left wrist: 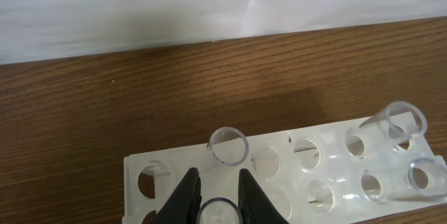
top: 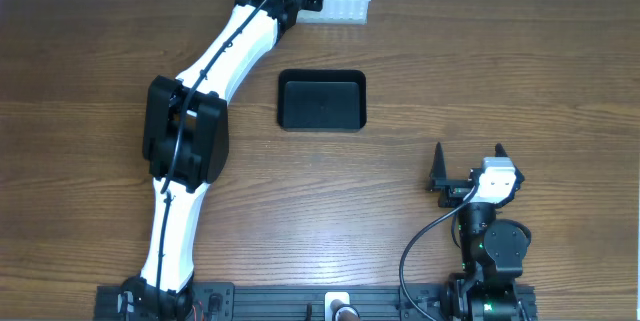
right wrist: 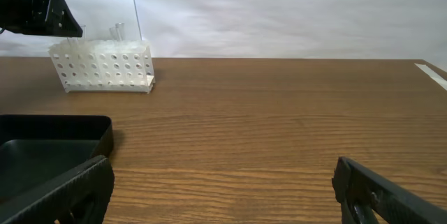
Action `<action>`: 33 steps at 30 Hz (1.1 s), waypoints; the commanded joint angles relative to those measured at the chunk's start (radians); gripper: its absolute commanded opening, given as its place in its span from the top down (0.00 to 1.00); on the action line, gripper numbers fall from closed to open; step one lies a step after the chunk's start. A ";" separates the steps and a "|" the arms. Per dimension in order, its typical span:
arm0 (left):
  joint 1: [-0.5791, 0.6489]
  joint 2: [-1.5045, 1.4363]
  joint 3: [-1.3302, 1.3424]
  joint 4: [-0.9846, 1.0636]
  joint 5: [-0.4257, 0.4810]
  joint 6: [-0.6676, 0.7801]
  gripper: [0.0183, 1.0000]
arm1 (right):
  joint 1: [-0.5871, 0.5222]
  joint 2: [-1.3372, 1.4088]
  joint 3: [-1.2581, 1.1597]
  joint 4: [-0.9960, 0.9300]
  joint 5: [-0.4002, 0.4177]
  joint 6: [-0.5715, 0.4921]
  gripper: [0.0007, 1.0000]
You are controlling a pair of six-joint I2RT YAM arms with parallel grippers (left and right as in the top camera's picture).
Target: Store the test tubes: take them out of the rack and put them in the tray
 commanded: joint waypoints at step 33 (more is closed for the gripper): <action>-0.007 -0.335 0.022 -0.246 -0.046 -0.095 0.96 | 0.002 -0.007 -0.005 -0.003 -0.008 -0.007 0.01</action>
